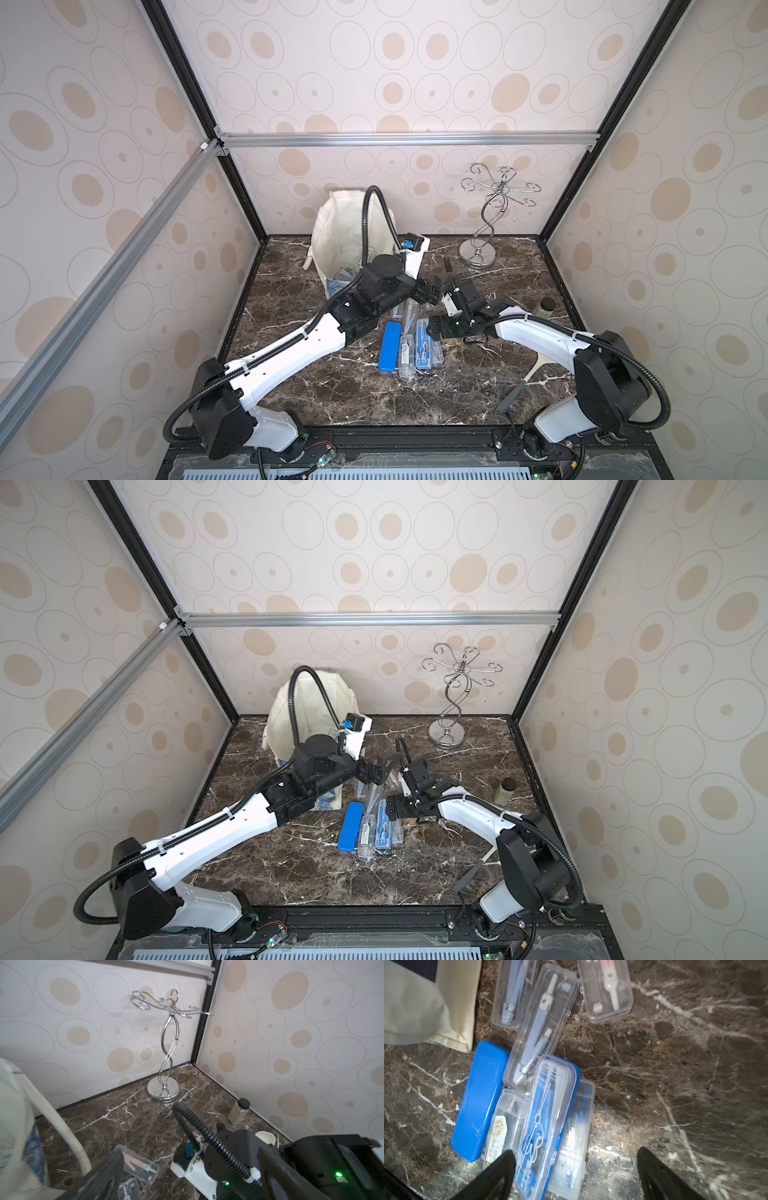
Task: Put the compass set into the canvas bag
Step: Move the compass set to the center of the board.
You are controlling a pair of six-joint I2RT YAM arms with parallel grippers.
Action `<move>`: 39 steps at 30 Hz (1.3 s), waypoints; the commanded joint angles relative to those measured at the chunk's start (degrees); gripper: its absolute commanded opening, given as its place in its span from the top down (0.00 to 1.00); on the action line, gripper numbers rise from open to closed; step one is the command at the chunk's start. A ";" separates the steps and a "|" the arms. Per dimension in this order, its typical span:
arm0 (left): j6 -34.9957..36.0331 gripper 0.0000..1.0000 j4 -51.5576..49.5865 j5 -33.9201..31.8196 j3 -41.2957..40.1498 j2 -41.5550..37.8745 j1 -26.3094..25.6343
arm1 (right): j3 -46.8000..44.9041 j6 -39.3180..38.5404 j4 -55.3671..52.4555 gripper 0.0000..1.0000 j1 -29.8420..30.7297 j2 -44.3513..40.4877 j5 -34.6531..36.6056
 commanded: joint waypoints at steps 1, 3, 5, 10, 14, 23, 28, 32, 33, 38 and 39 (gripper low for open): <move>-1.13 0.00 1.30 -1.86 1.24 2.28 -2.02 | 1.91 0.91 -0.07 0.15 1.42 2.55 0.35; -1.94 0.00 1.26 -2.86 0.70 3.03 -2.57 | 2.44 1.55 0.44 0.18 2.19 3.92 0.76; -2.85 0.00 1.49 -3.61 -0.09 3.43 -2.75 | 2.95 2.34 1.22 0.21 2.87 5.42 0.85; -3.75 0.00 2.37 -5.45 -2.06 2.68 -3.07 | 5.03 3.46 1.48 0.21 4.20 9.62 2.51; -3.93 0.00 3.41 -7.39 -3.93 1.20 -3.11 | 6.41 4.06 0.23 0.29 4.38 12.17 5.00; -3.69 0.00 2.78 -9.67 -5.13 0.19 -3.07 | 5.73 3.97 -2.50 0.43 4.37 11.82 14.41; -3.97 0.00 2.99 -9.58 -5.24 0.79 -3.07 | 5.73 3.58 -3.96 0.47 3.57 11.14 17.76; -3.95 0.00 2.86 -9.58 -5.10 1.59 -3.06 | 5.12 2.80 -3.30 0.53 2.45 10.31 16.77; -3.94 0.00 2.71 -9.58 -4.96 1.80 -3.07 | 5.25 2.60 -3.18 0.53 2.21 10.30 16.52; -4.06 0.00 2.50 -9.45 -4.67 2.64 -3.07 | 5.91 1.99 -3.28 0.52 2.18 11.06 15.86; -4.02 0.00 2.45 -9.49 -4.78 2.68 -3.07 | 5.96 1.91 -3.16 0.51 2.15 11.18 15.65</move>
